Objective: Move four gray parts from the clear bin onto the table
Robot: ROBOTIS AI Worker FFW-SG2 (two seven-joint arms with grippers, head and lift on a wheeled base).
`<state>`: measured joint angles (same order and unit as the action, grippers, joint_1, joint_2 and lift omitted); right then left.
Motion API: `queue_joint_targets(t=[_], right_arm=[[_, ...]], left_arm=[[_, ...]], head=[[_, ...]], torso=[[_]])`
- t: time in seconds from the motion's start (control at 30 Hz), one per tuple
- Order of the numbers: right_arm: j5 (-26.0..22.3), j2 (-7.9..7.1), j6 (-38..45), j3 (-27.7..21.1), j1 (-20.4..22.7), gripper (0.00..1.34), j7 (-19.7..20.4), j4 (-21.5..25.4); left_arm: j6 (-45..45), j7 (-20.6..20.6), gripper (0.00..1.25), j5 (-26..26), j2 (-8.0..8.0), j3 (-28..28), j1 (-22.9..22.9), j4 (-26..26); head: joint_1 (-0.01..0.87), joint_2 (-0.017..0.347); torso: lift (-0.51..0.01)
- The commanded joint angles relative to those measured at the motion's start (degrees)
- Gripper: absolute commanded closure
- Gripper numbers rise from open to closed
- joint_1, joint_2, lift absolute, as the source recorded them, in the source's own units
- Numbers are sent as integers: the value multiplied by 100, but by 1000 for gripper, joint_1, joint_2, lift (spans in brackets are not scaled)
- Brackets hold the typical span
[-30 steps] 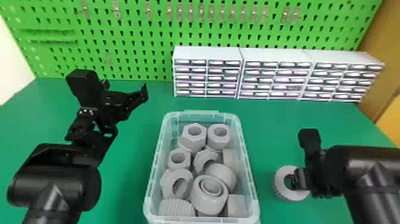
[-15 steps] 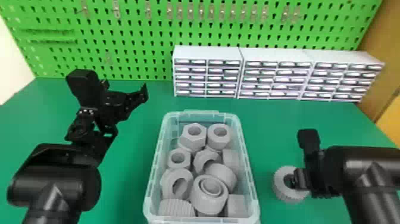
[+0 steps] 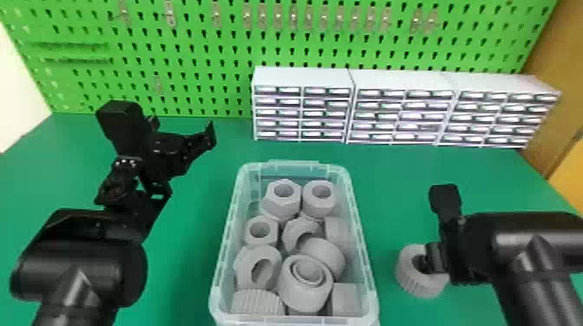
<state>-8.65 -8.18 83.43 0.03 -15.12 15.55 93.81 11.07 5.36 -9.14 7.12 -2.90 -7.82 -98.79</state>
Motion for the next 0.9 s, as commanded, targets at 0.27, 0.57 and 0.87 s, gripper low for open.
queue_joint_targets(t=[0.27,0.57,0.87], right_arm=[[399,-34,51,374,-79,550,0,885],[136,-105,473,629,-343,549,0,1526],[-190,-131,665,1166,-720,549,0,1834]], left_arm=[[1,0,76,0,0,9,0,0],[1,9,76,0,0,9,0,0],[10,9,76,9,0,0,0,0]], head=[[686,26],[686,26],[686,26]], torso=[[-50],[-50],[-50]])
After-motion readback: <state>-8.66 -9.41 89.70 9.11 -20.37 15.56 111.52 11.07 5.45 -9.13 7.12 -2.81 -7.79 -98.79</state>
